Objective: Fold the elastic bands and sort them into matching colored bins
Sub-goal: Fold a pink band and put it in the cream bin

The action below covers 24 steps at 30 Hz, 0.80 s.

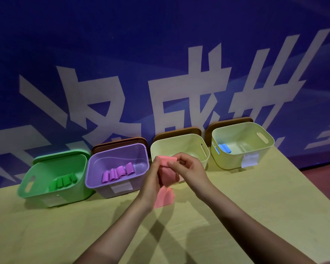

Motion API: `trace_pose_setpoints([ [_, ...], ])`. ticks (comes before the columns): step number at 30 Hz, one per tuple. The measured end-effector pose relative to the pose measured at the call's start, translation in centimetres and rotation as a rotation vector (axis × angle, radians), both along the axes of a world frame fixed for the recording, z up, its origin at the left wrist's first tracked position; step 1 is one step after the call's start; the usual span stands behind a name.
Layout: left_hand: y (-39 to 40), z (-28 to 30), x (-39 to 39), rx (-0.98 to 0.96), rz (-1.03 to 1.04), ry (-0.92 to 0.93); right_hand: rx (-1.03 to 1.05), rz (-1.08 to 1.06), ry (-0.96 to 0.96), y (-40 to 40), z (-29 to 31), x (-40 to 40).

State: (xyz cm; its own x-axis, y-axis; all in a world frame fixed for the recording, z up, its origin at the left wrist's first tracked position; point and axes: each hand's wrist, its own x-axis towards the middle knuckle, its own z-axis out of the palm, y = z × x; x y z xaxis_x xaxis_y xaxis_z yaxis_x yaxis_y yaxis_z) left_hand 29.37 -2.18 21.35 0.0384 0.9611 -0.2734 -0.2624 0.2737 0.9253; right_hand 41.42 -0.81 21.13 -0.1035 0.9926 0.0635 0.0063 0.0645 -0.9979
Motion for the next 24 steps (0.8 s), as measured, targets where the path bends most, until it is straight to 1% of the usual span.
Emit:
trace_pose_setpoints([
  [2,-0.4,0.0,-0.1,0.009,-0.013,0.048,-0.028,-0.024,0.026,0.0,0.0,0.0],
  [5,-1.1,0.5,0.1,0.050,0.049,0.122,-0.070,-0.064,0.054,0.1,0.0,0.3],
  [7,-1.4,0.6,0.4,0.047,0.095,0.121,-0.119,-0.077,0.052,0.1,-0.2,0.4],
  [12,-1.5,0.2,0.5,0.024,0.137,0.260,-0.202,-0.084,0.081,-0.3,-1.3,-0.1],
  [15,-1.4,-0.4,0.1,-0.014,0.126,0.308,-0.158,-0.134,0.003,-0.5,-1.9,-0.3],
  [17,-1.3,-0.6,0.0,-0.032,0.112,0.318,-0.129,-0.197,-0.072,-0.2,-2.4,-0.5],
  [19,-1.2,-0.5,0.0,-0.065,0.111,0.318,-0.120,-0.253,-0.102,0.1,-2.8,-0.8],
  [21,-1.0,0.0,0.0,-0.096,0.115,0.267,-0.013,-0.286,-0.167,0.1,-3.2,-1.1],
  [22,-0.8,0.3,-0.1,-0.099,0.114,0.237,0.108,-0.289,-0.266,0.0,-3.5,-1.1],
  [24,-0.6,0.7,-0.4,-0.115,0.124,0.201,0.448,-0.247,-0.538,-0.1,-4.1,-0.8],
])
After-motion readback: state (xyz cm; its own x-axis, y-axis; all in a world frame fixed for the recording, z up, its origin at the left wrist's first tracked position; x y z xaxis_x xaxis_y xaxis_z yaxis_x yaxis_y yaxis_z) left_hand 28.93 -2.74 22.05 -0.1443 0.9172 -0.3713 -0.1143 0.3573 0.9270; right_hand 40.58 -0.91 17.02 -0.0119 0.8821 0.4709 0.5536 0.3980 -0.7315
